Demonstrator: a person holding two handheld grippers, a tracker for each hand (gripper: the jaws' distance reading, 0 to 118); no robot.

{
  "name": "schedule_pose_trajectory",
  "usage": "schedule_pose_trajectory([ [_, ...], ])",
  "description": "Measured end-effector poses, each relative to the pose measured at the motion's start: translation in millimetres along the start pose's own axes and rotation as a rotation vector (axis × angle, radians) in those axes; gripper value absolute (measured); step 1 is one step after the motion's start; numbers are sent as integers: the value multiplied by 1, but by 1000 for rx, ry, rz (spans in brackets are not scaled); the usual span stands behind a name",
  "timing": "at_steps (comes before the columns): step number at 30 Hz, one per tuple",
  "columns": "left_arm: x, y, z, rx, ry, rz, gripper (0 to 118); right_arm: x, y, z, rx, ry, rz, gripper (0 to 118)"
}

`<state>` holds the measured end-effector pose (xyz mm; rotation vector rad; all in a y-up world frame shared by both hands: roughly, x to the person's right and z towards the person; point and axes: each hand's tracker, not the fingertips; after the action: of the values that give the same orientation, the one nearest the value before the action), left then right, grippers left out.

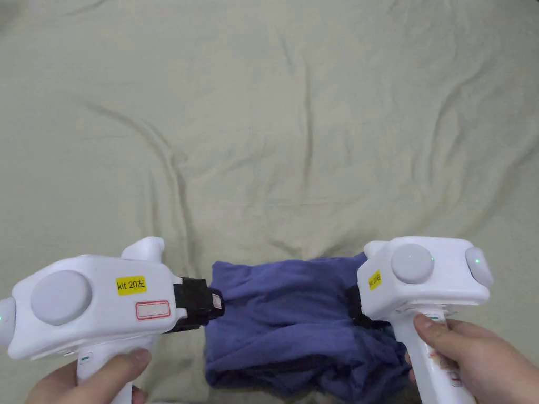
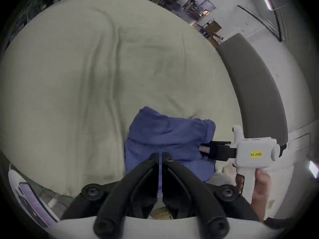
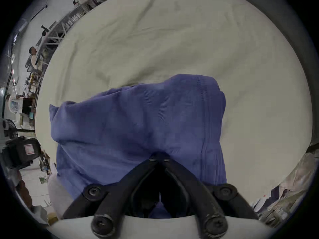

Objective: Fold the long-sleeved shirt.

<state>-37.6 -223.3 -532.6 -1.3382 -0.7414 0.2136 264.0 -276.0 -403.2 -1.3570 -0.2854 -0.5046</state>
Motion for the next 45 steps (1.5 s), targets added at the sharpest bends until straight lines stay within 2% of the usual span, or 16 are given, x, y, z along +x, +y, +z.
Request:
schedule_pose_trajectory([
  [1,-1,1,-4,-3,-18,14,3,4,0,-3,-2,17,-12,0],
  [2,-3,3,-9,-6,-32,28,23,7,-1,-3,0,36,-24,0],
  [4,-6,6,-21,-7,-21,40,105,13,-1,-2,-1,63,-32,0],
  [5,-9,7,-32,-62,5,35,117,16,-1,-3,-1,77,-38,0],
  [10,-34,29,-61,-116,-13,66,113,22,-3,-5,10,120,-75,0],
  [13,-15,16,-85,-165,-7,-19,108,22,-2,-6,8,121,-69,0],
  [17,17,4,-80,-113,172,-185,68,24,-1,-7,-1,133,-92,0],
  [18,18,2,-78,-107,184,-193,46,23,-1,-6,-1,133,-95,0],
  [19,18,2,-77,-103,180,-199,12,23,-1,-6,-1,132,-96,0],
  [21,21,0,-78,-148,-143,-106,12,19,-2,-5,2,115,-88,0],
  [22,28,-3,-82,-164,-99,-104,12,17,-2,-5,3,109,-84,0],
  [24,51,-8,-85,-124,103,-355,12,17,-3,-2,7,103,-92,0],
  [28,30,5,-60,-106,-96,-112,12,20,-10,20,46,125,-116,0],
  [34,-7,28,14,-56,-85,-117,12,-10,-16,66,170,226,-123,0],
  [37,-39,46,49,-31,29,-141,12,-62,-15,81,229,285,-54,0],
  [45,-172,95,155,-10,500,-104,12,-231,-29,100,193,594,167,0],
])
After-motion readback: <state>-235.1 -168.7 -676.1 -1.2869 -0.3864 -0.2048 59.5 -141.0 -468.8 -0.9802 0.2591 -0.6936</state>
